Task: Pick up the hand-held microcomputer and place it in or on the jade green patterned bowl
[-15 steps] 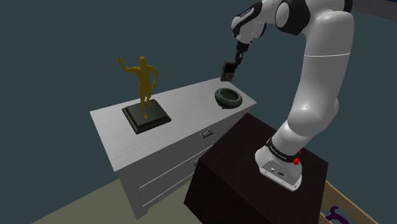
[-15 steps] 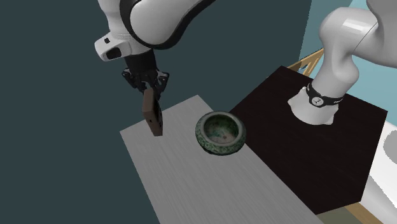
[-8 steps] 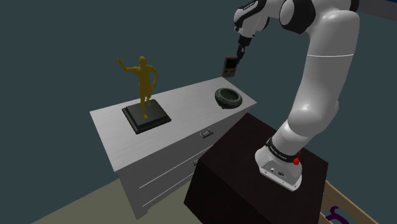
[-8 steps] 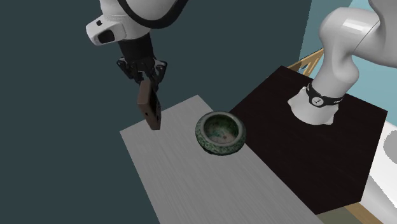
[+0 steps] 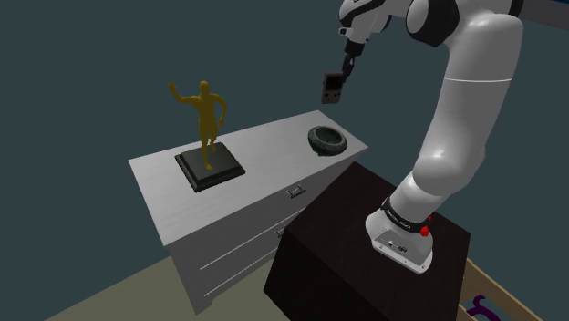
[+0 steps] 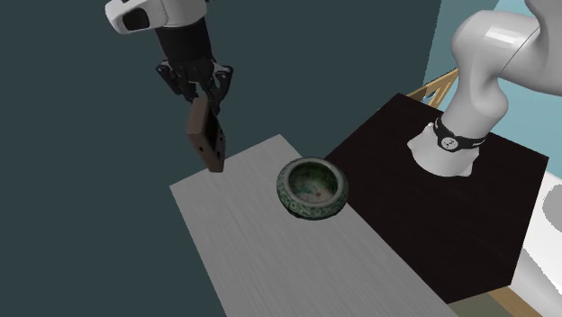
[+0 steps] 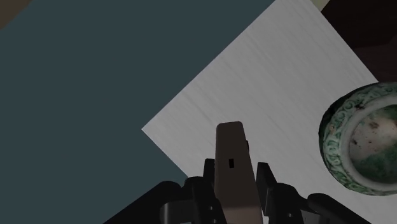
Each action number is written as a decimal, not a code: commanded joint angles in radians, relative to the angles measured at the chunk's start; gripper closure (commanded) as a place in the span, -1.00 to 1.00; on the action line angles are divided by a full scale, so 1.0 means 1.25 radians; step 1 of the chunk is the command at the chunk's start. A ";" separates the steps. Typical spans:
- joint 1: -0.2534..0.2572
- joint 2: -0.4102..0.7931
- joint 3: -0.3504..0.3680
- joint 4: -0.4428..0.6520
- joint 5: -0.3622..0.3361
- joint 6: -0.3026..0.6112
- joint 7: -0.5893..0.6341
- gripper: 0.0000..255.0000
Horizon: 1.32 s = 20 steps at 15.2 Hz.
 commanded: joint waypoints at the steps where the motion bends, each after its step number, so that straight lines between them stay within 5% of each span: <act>1: 0.001 -0.010 -0.003 0.012 -0.007 -0.020 0.003 1.00; 4: 0.002 -0.016 -0.005 0.028 -0.012 -0.041 0.007 1.00; 12: 0.113 -0.323 -0.007 -0.264 -0.199 0.004 0.163 1.00; 20: 0.109 -0.607 0.093 -0.476 -0.334 -0.045 0.331 1.00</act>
